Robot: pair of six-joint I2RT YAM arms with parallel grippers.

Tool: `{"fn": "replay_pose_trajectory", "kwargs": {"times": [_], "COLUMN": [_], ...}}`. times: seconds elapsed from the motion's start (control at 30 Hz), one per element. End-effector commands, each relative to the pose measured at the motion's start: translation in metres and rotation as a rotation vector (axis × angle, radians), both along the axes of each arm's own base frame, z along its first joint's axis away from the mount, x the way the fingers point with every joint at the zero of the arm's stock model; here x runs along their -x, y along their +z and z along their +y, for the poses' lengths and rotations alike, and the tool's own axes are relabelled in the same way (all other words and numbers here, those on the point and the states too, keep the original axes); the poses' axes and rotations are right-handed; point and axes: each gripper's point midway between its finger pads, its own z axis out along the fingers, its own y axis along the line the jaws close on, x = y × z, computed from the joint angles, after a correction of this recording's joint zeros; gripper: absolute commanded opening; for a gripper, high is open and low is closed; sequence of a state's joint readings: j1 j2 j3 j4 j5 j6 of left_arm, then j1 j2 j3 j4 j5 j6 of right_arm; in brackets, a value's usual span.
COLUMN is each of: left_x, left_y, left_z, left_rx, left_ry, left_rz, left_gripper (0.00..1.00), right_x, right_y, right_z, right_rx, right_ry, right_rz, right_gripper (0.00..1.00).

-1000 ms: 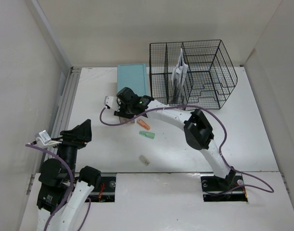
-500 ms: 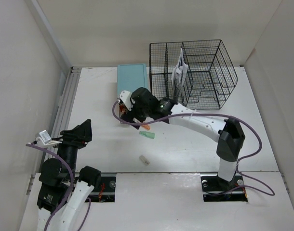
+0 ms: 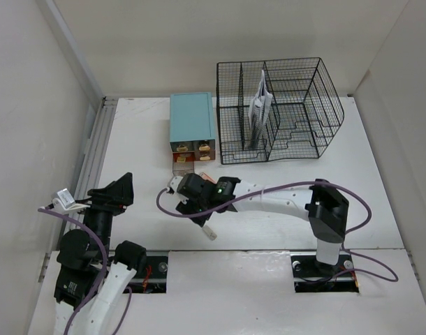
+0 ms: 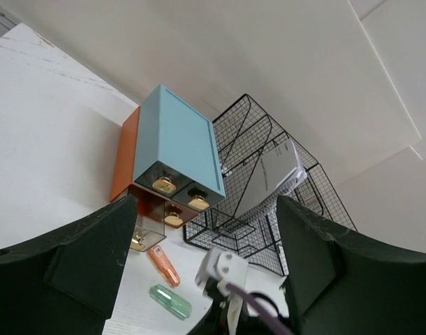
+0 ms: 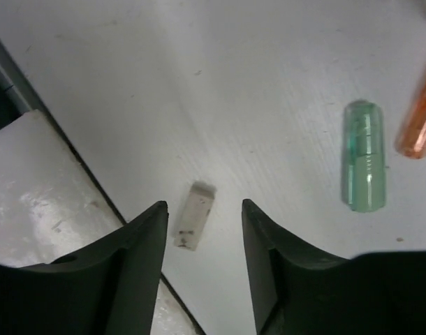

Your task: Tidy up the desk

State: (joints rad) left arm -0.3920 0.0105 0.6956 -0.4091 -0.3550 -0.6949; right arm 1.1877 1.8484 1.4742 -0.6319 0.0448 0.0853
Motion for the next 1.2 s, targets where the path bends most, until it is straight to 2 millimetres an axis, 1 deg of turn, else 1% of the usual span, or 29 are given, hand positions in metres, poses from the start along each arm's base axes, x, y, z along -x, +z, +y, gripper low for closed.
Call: {"fn": "replay_pose_trajectory", "kwargs": {"times": [0.0,0.13,0.17,0.2,0.23,0.27,0.33,0.37,0.43,0.47,0.5,0.53,0.57,0.6,0.73,0.77,0.8,0.83,0.87,0.9,0.93,1.0,1.03,1.17], "left_x": [0.019,0.021,0.019,0.019,0.017,0.017,0.017,0.017,0.017,0.017,0.017,0.017,0.017,0.017,0.017,0.017,0.017,0.017,0.017,0.017,0.017,0.017,0.017,0.017], "left_y": [0.020,0.021,0.020,0.020,0.019,0.019,0.019,0.019,0.019,0.019,0.019,0.019,0.019,0.019,0.019,0.019,0.019,0.019,0.019,0.019,0.019,0.019,0.019,0.019], "left_z": [0.008,0.009,0.008,0.008,0.007,0.007,0.007,0.007,0.007,0.007,0.007,0.007,0.007,0.007,0.007,0.007,0.007,0.007,0.007,0.007,0.007,0.007,0.007,0.007], "left_rx": [0.033,0.037,0.033,0.024,0.021,0.021,0.021,0.021,0.021,0.021,0.021,0.021,0.021,0.021,0.021,0.021,0.021,0.021,0.021,0.021,0.021,0.021,0.021,0.021], "left_ry": [0.000,0.001,0.001,0.002,0.002,0.002,0.002,0.002,0.002,0.002,0.002,0.002,0.002,0.002,0.002,0.002,0.002,0.002,0.002,0.002,0.002,0.002,0.002,0.002], "left_rz": [-0.121,-0.130,-0.122,-0.121,-0.113,-0.113,-0.113,-0.113,-0.113,-0.113,-0.113,-0.113,-0.113,-0.113,-0.113,-0.113,-0.113,-0.113,-0.113,-0.113,-0.113,-0.113,-0.113,-0.113], "left_gripper": [0.78,0.77,0.77,0.77,0.77,0.77,0.77,0.77,0.77,0.77,0.77,0.77,0.77,0.77,0.77,0.77,0.77,0.77,0.77,0.77,0.77,0.77,0.77,0.77], "right_x": [0.020,0.031,0.032,0.034,0.033,0.035,0.038,0.041,0.043,0.046,0.046,0.048,0.048,0.049,0.052,0.051,0.051,0.051,0.049,0.049,0.047,0.044,0.045,0.045], "right_y": [0.011,-0.003,-0.002,-0.009,-0.005,-0.010,-0.012,-0.016,-0.019,-0.015,-0.015,-0.014,-0.017,-0.017,-0.026,-0.025,-0.030,-0.030,-0.036,-0.036,-0.045,-0.049,-0.054,-0.058], "right_z": [0.001,-0.012,-0.015,-0.019,-0.018,-0.023,-0.025,-0.028,-0.028,-0.027,-0.027,-0.024,-0.024,-0.024,-0.024,-0.022,-0.022,-0.022,-0.023,-0.023,-0.025,-0.022,-0.023,-0.018], "right_rx": [-0.035,-0.010,-0.010,0.003,-0.008,0.007,0.005,0.012,0.009,-0.003,-0.003,-0.018,-0.009,-0.012,-0.001,-0.009,0.002,0.002,0.018,0.018,0.045,0.048,0.061,0.063], "right_ry": [-0.004,0.013,0.013,0.012,0.013,0.012,0.017,0.024,0.030,0.038,0.038,0.036,0.036,0.041,0.037,0.038,0.037,0.037,0.030,0.029,0.021,0.016,0.016,0.021], "right_rz": [0.026,0.065,0.065,0.070,0.066,0.072,0.079,0.096,0.105,0.112,0.113,0.126,0.129,0.138,0.156,0.152,0.157,0.157,0.152,0.152,0.149,0.141,0.146,0.159], "right_gripper": [0.50,0.49,0.49,0.49,0.49,0.49,0.49,0.51,0.52,0.56,0.58,0.58,0.58,0.59,0.59,0.59,0.59,0.59,0.59,0.59,0.59,0.59,0.59,0.59]}}
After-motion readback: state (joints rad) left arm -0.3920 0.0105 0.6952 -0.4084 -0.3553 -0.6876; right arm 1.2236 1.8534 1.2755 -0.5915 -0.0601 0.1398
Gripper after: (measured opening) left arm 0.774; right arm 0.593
